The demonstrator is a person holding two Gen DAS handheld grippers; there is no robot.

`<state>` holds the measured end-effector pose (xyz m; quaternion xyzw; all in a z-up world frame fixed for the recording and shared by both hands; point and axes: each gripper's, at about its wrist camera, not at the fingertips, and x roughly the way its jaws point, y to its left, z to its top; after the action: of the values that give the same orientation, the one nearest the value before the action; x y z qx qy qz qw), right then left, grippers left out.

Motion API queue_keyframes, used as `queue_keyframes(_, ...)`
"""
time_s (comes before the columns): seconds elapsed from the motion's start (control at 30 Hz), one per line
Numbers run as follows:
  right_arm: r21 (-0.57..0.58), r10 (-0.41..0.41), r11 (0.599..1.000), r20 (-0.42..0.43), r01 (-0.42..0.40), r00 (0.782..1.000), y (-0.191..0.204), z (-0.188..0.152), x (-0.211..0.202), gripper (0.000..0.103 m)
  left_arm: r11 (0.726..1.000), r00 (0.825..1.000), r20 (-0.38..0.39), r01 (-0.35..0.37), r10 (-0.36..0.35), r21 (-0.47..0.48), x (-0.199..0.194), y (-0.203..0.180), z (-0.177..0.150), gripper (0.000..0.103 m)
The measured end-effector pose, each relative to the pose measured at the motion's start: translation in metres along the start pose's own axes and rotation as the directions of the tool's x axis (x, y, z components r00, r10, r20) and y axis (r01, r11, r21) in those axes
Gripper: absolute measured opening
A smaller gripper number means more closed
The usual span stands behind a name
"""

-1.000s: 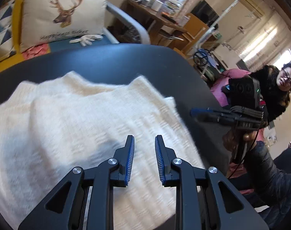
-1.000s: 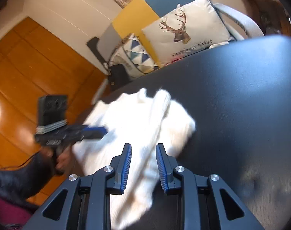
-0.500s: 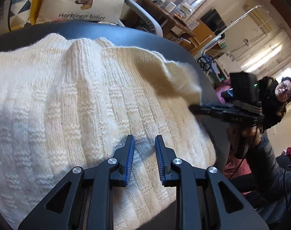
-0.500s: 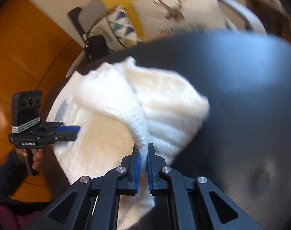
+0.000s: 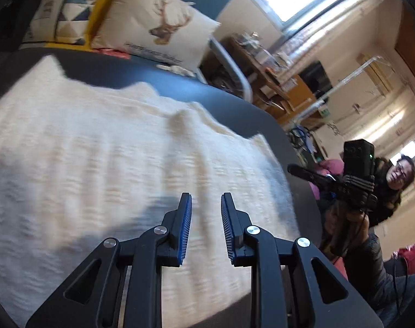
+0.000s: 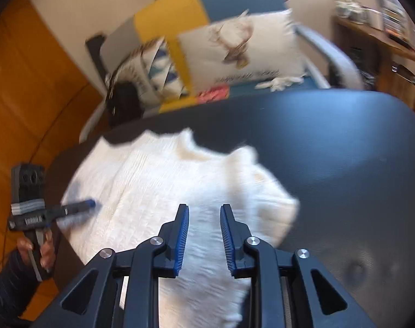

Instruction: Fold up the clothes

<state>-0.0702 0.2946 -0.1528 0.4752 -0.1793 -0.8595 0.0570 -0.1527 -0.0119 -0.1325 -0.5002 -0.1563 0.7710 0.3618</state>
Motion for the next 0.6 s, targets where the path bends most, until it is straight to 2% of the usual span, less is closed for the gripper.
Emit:
queue_keyframes(0.03, -0.002, -0.027, 1.0, -0.056, 0.027, 0.998, 0.007, 0.001, 0.014, 0.023, 1.0, 1.0, 0.006, -0.021, 0.021, -0.02, -0.003, 0.009, 0.0, 0.024)
queue_keyframes(0.1, 0.039, -0.127, 0.99, -0.11, 0.132, 0.986, -0.002, -0.006, 0.027, 0.019, 0.998, 0.999, 0.033, -0.029, 0.031, -0.064, -0.019, 0.025, 0.0, 0.024)
queue_keyframes(0.2, 0.034, -0.006, 0.999, -0.032, 0.007, 0.999, 0.017, -0.009, 0.008, 0.023, 0.995, 0.991, 0.12, -0.056, 0.066, -0.083, -0.066, 0.048, -0.001, 0.024)
queue_keyframes(0.27, -0.011, 0.073, 0.997, 0.017, -0.073, 0.997, 0.04, -0.016, -0.004, 0.023, 0.992, 0.984, 0.161, -0.064, 0.081, -0.111, -0.098, 0.071, -0.004, 0.024)
queue_keyframes(0.33, -0.051, 0.096, 0.994, 0.033, -0.094, 0.995, 0.06, -0.026, -0.009, 0.023, 0.987, 0.973, 0.197, -0.093, 0.118, -0.134, -0.134, 0.096, -0.008, 0.024)
queue_keyframes(0.4, -0.056, 0.083, 0.995, 0.02, -0.082, 0.996, 0.074, -0.036, 0.001, 0.023, 0.982, 0.972, 0.194, -0.101, 0.131, -0.16, -0.157, 0.119, -0.016, 0.035)
queue_keyframes(0.47, -0.036, 0.093, 0.995, -0.005, -0.093, 0.996, 0.08, -0.049, 0.011, 0.023, 0.981, 0.978, 0.166, -0.096, 0.124, -0.166, -0.166, 0.135, -0.025, 0.035)
queue_keyframes(0.53, -0.012, 0.112, 0.994, -0.033, -0.113, 0.993, 0.084, -0.06, 0.024, 0.023, 0.986, 0.992, 0.101, -0.058, 0.074, -0.154, -0.162, 0.145, -0.038, 0.035)
queue_keyframes(0.6, -0.001, 0.115, 0.993, -0.052, -0.115, 0.992, 0.089, -0.068, 0.032, 0.023, 0.991, 0.999, 0.036, -0.032, 0.037, -0.13, -0.15, 0.147, -0.053, 0.035)
